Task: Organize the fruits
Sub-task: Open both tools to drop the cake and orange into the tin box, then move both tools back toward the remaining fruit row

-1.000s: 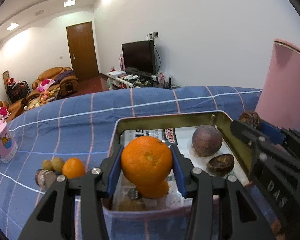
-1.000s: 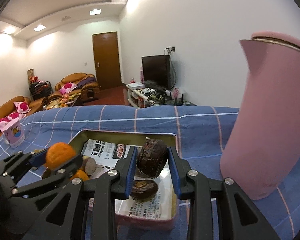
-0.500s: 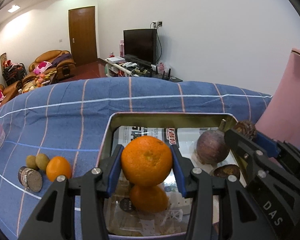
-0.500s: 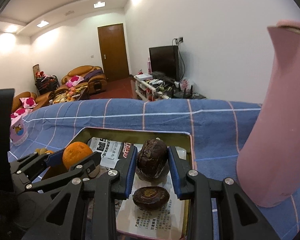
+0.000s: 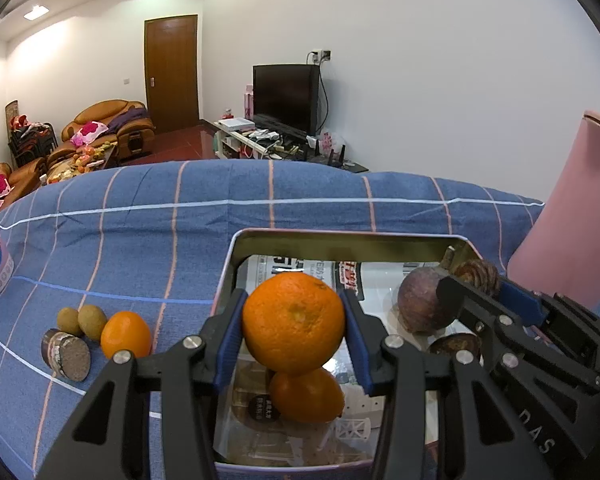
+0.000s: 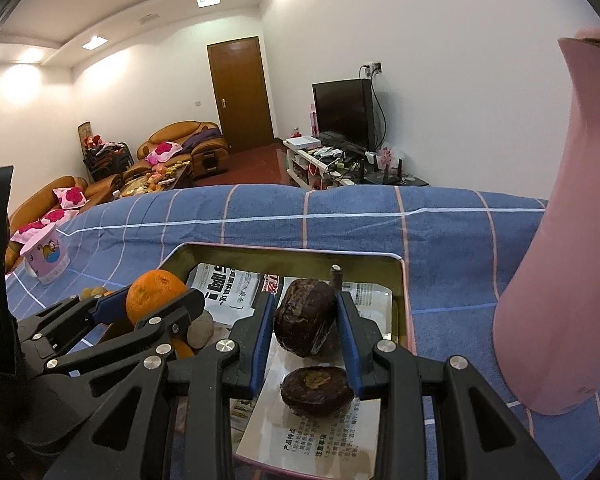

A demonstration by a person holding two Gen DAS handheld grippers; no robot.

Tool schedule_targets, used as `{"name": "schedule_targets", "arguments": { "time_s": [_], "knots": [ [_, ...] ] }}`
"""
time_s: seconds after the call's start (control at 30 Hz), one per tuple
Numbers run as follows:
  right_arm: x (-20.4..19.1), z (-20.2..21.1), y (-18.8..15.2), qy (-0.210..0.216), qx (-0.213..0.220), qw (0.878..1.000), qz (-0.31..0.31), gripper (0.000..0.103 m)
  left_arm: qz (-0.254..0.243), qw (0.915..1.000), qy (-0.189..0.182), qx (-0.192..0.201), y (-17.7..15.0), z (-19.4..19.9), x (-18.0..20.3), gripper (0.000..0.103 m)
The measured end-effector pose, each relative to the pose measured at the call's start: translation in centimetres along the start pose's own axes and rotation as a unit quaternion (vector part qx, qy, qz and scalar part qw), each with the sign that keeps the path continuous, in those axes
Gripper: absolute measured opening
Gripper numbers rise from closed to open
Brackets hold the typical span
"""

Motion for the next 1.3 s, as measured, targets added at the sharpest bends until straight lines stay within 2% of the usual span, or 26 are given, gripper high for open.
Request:
{"name": "schedule_targets", "arguments": {
  "time_s": [0.3,0.4,0.5,0.57,0.63,0.7,0.77,0.9,1.3],
  "knots": [
    [0.2,0.1,0.0,0.007,-0.002,1.000,-0.011,0.035,0.001,1.0000,0.000,0.001,0.1,0.2,-0.3,0.048],
    [0.5,0.6,0.4,0.004,0.010,1.000,-0.014,0.039,0.002,1.0000,-0.001,0.001,0.1,0.2,-0.3,0.049],
    [1.1,1.6,1.2,-0.015,0.035,0.999,-0.014,0.052,0.003,1.0000,-0.001,0.001,0.2,0.2,-0.2,0.049],
    [1.9,2.6,2.2,-0.032,0.065,0.997,-0.026,0.072,-0.006,1.0000,-0.004,0.005,0.4,0.3,0.5,0.050],
    [2.4,3.5,2.9,-0.044,0.090,0.994,-0.033,0.075,-0.024,0.9994,-0.004,0.024,0.9,0.7,1.2,0.057],
    [3.0,4.3,3.5,-0.061,0.113,0.991,-0.037,0.075,-0.046,0.9976,0.009,0.050,1.4,1.4,1.6,0.086],
    [3.4,4.7,3.8,-0.068,0.122,0.989,-0.042,0.075,-0.060,0.9957,0.017,0.068,1.8,2.0,1.9,0.098],
    [3.7,4.6,3.6,-0.074,0.119,0.989,-0.045,0.075,-0.071,0.9938,0.024,0.082,2.1,2.5,2.0,0.102],
    [3.9,5.2,3.6,-0.105,0.133,0.985,-0.032,0.075,-0.074,0.9931,0.035,0.084,1.9,3.2,1.4,0.103]
  ]
}}
Point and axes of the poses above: each gripper's, at about its wrist camera, not at the fingertips, and z roughly against the way its jaws point, x to its right, y to its top, the point moved 9 cm from there along -z, roughly the way its jaws point, and after that the axes turned 14 degrees about x, right-handed, at the moved point
